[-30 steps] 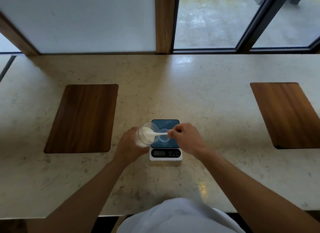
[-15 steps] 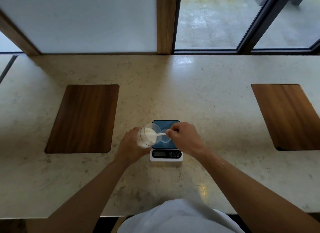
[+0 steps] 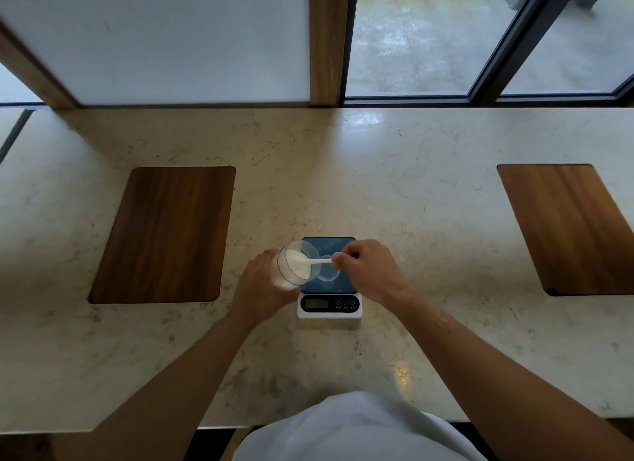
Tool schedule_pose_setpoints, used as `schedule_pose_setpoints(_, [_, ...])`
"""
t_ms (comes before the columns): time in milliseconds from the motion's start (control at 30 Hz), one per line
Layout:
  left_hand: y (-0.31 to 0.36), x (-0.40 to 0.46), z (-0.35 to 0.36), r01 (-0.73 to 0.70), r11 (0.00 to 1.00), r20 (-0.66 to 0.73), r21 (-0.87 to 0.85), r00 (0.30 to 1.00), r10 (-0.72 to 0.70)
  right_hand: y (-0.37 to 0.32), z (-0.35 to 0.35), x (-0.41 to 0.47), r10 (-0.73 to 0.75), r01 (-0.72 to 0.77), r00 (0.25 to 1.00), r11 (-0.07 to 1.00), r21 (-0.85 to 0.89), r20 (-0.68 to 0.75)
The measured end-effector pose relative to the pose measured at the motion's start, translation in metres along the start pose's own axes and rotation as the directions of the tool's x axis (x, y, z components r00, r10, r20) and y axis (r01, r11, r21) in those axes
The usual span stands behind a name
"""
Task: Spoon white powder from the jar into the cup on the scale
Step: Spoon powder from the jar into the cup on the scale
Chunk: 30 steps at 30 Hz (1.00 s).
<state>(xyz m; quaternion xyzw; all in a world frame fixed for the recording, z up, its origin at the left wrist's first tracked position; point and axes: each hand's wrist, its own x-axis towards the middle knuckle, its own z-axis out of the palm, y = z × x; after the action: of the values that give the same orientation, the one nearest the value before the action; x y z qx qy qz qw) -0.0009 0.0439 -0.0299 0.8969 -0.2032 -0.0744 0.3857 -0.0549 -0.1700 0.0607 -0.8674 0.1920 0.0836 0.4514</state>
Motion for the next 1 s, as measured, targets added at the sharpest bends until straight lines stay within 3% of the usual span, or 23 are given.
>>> schedule_pose_setpoints(200, [0.000,-0.001,0.001,0.040,0.999,0.040,-0.008,0.998,-0.040,0.002,-0.014,-0.006,0.003,-0.004,1.000,0.998,0.063,0.017])
schedule_pose_setpoints(600, [0.002,-0.008,-0.014,0.131,0.991,-0.048,-0.006,0.990,-0.132,0.029,-0.031,-0.008,0.009,-0.005,0.999,0.997,0.076,-0.048])
schedule_pose_setpoints(1000, [0.000,-0.015,-0.017,0.148,0.989,-0.052,0.020,0.988,-0.147,0.053,-0.018,-0.003,0.156,-0.155,0.986,0.988,0.013,-0.051])
